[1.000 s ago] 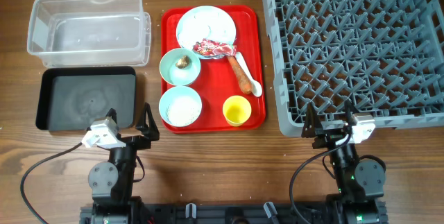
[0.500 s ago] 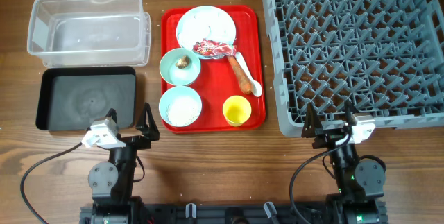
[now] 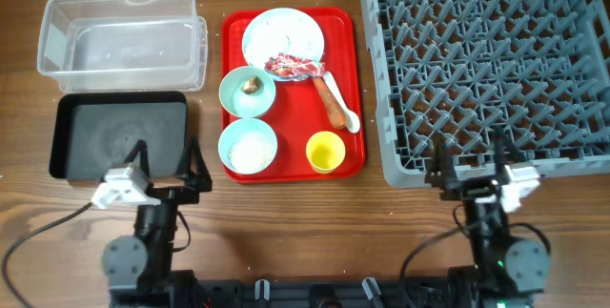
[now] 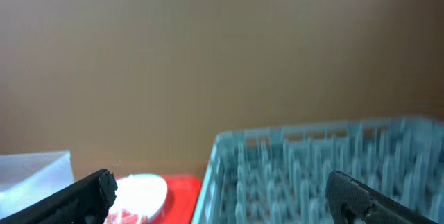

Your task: Sort waste into correct bins and load items into the dishwasher rack

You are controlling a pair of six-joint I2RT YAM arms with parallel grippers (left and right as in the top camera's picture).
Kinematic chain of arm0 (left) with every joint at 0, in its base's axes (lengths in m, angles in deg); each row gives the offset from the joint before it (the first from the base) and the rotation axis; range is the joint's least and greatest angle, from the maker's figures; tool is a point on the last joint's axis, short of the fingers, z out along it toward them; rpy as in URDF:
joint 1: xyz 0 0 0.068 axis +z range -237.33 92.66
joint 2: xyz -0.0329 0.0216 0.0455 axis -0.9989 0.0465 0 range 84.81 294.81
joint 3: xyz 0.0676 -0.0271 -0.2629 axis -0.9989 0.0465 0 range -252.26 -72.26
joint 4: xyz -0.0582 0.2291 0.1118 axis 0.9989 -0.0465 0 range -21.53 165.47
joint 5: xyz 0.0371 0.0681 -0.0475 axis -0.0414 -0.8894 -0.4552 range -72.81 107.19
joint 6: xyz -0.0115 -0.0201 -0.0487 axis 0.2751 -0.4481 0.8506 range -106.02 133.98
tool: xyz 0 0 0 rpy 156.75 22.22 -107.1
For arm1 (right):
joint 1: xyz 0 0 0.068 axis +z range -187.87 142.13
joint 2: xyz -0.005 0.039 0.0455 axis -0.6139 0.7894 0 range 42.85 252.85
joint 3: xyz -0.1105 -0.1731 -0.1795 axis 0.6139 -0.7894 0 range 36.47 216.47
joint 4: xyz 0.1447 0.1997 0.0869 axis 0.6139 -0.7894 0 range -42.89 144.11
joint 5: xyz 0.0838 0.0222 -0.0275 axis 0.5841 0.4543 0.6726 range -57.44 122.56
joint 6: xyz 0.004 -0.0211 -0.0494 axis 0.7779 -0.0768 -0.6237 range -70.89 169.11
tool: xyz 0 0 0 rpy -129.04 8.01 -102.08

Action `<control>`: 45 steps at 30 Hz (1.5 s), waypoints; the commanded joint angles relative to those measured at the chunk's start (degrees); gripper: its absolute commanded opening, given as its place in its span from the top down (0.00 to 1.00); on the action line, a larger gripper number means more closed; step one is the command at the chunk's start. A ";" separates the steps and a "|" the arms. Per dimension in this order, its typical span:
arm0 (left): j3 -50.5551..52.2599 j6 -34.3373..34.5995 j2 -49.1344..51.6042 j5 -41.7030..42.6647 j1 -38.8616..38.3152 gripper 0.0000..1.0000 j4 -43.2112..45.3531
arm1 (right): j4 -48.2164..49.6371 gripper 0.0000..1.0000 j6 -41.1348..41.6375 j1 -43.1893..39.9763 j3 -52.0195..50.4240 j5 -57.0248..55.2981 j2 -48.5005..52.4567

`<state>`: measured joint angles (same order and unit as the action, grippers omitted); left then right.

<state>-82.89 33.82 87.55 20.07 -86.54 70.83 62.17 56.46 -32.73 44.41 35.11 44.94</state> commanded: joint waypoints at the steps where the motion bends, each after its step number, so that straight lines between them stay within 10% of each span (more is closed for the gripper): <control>1: -13.70 -0.17 7.08 0.94 0.22 0.00 -5.31 | 0.39 0.00 -4.61 -0.20 9.64 -0.52 4.15; 9: -54.34 -4.68 43.25 2.12 0.15 0.00 -33.29 | -10.43 0.00 -7.37 -0.20 39.01 17.73 35.82; 15: -68.78 -4.66 72.04 2.21 -3.67 0.00 -52.30 | -43.63 0.00 -7.39 -0.20 66.05 21.97 63.23; 26: -68.78 -4.61 93.11 9.73 -10.12 0.01 -44.85 | -52.87 0.00 -7.13 -0.20 66.71 21.99 78.71; 35: -68.78 -9.66 109.00 -10.05 -27.69 0.04 -33.81 | -54.62 0.14 -7.34 -0.20 66.71 21.94 78.71; 38: -68.76 -10.88 111.82 -11.32 -27.54 0.20 -30.75 | -54.64 0.17 -7.34 -0.20 66.71 21.94 78.71; 40: -68.76 -10.86 112.74 -13.09 -27.54 0.52 -29.81 | -54.64 0.19 -7.34 -0.20 66.71 21.94 78.71; 45: -68.72 -10.86 115.10 -13.49 -27.54 0.77 -28.57 | -54.75 0.25 -7.32 -0.20 66.71 21.94 78.71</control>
<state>-150.96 23.19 200.79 7.76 -114.27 42.13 7.54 49.21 -32.83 110.11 56.13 123.53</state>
